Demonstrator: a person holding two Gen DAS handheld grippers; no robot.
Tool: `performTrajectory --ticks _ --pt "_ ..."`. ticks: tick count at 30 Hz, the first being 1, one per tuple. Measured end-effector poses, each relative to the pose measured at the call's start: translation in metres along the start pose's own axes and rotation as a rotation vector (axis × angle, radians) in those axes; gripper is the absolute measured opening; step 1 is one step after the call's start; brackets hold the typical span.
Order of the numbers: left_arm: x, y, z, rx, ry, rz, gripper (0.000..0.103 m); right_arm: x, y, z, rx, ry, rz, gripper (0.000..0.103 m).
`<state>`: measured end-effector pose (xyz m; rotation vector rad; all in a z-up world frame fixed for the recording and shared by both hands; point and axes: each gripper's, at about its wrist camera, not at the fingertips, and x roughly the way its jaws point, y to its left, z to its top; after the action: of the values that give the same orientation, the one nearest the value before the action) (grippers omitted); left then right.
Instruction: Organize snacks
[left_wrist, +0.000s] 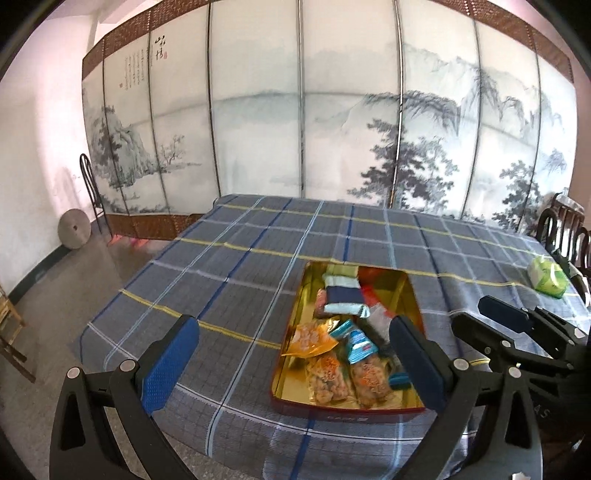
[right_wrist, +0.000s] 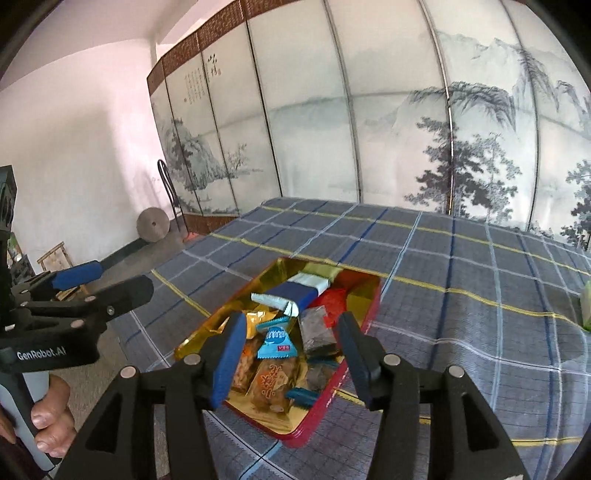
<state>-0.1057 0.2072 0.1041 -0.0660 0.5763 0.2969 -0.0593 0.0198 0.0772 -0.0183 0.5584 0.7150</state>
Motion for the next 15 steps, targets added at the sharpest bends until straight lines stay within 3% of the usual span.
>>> performTrajectory --ticks 15 --pt "-0.031 0.001 0.009 -0.024 -0.028 -0.023 0.102 -0.044 0.005 0.002 -0.015 -0.071 -0.012 0.053"
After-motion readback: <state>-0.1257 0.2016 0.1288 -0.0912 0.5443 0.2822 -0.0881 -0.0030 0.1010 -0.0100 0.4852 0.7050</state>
